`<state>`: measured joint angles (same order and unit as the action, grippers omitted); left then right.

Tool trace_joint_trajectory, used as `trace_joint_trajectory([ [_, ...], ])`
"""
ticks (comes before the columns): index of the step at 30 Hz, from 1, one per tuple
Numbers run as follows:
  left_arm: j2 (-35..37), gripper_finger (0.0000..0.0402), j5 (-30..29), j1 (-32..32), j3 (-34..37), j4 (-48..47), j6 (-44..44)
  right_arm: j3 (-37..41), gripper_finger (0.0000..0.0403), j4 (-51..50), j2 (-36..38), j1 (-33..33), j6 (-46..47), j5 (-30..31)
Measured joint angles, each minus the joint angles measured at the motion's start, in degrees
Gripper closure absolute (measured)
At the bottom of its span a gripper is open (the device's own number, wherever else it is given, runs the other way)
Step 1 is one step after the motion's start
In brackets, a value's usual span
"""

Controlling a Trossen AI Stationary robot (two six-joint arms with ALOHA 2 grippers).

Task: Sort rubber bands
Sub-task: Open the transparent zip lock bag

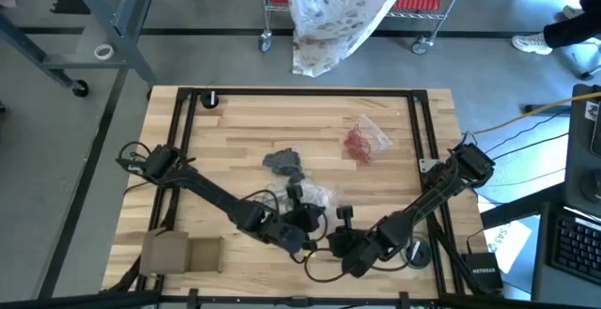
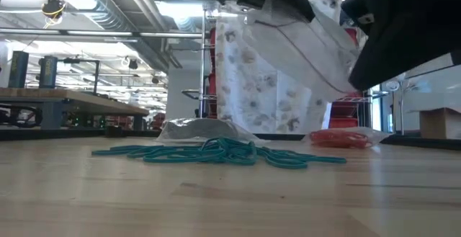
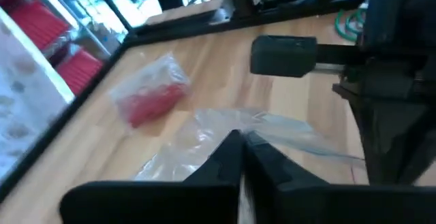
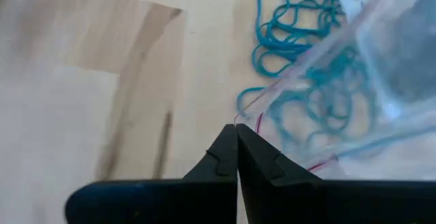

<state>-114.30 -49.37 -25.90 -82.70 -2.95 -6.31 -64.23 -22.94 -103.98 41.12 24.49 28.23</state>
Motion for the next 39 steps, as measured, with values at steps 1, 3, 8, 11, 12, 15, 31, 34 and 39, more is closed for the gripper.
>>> trace_joint_trajectory([
  [1,0.0,0.0401,1.6,0.1,0.0,0.0,-1.3,0.0,0.0402,0.0,0.0,0.1,1.9,-0.5],
  [3,0.0,0.0401,3.6,0.2,0.0,-1.2,-4.2,0.0,0.0399,-0.6,0.0,0.1,3.7,-1.1],
  [8,-0.1,0.0401,3.4,0.3,-0.1,-8.1,-13.3,-4.0,0.0367,-9.3,1.9,-0.1,4.5,2.2],
  [11,-0.2,0.0401,3.7,0.5,-0.1,-11.2,-17.5,-7.7,0.0333,-11.9,3.5,-0.1,3.5,4.7],
  [12,-0.2,0.0401,3.9,0.7,-0.1,-11.4,-18.5,-8.8,0.0322,-12.0,3.7,-0.2,2.4,5.0],
  [15,-0.2,0.0401,4.1,0.9,-0.1,-11.3,-19.9,-11.4,0.0294,-12.2,3.7,-0.2,-3.4,5.3],
  [31,0.4,0.0401,10.6,2.0,-0.1,-5.6,-33.5,-4.4,0.0322,-4.8,2.6,-1.4,-6.8,18.5],
  [34,0.8,0.0401,11.8,2.3,-0.1,-2.8,-32.5,-3.7,0.0331,-4.1,1.4,-1.4,-6.8,17.0],
  [39,2.8,0.0401,12.9,2.4,-0.2,-0.5,-30.5,-3.6,0.0331,-4.2,-1.1,-1.4,-5.4,16.1],
])
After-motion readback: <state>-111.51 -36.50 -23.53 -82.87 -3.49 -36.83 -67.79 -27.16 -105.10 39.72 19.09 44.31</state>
